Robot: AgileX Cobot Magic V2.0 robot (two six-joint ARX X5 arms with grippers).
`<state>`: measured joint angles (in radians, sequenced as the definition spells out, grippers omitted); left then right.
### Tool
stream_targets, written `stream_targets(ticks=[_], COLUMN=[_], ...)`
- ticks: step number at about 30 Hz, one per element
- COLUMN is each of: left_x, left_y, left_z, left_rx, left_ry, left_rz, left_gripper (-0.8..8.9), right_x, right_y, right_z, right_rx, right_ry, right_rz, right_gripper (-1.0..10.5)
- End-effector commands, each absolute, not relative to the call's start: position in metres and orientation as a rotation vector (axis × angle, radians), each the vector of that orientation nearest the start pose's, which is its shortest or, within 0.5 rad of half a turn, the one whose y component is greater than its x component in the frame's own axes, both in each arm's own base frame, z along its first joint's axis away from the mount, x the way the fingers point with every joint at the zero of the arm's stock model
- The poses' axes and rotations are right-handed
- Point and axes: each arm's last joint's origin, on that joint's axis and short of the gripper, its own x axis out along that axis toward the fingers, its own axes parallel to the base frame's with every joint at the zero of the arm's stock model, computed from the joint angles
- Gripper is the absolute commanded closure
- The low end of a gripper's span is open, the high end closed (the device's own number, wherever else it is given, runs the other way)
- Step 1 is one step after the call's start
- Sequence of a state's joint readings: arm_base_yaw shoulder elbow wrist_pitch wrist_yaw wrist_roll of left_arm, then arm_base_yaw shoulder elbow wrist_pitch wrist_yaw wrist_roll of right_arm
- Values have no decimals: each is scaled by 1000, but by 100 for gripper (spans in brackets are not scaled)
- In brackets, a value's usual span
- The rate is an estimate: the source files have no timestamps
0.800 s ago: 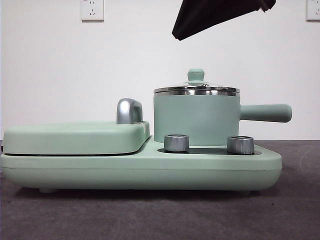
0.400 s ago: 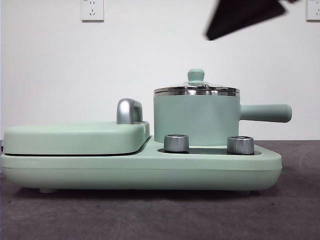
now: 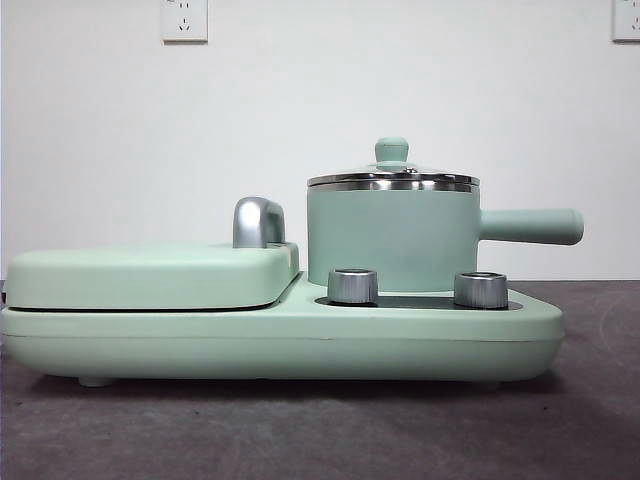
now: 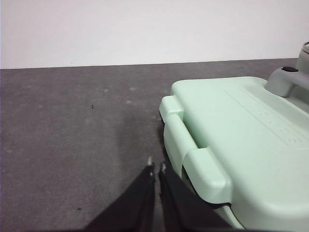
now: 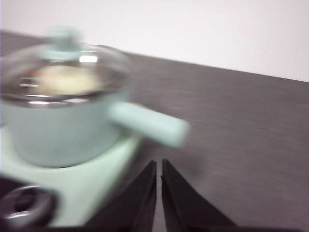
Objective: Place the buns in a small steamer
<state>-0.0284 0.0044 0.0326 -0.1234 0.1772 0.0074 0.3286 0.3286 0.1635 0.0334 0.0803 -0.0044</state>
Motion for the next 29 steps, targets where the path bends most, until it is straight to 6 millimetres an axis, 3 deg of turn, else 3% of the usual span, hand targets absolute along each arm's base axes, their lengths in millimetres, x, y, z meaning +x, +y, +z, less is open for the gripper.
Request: stream_targets(ticks=[1,11,29], left_x=[96,96,96], left_y=[-8,-8,-8], left_z=[157,157,157], left_rx=[-1,-1,-1], left_ry=[101,101,101], left_rz=[-201,-201,-201], left_gripper=[798,798,798], right_x=[106,97,97], right_y=[24,9,7], right_z=[193,168,169], right_rx=[-20,-5,-6], right_ry=[44,-19,-26], right_rz=[161,32,16], right_gripper=[929,929,929])
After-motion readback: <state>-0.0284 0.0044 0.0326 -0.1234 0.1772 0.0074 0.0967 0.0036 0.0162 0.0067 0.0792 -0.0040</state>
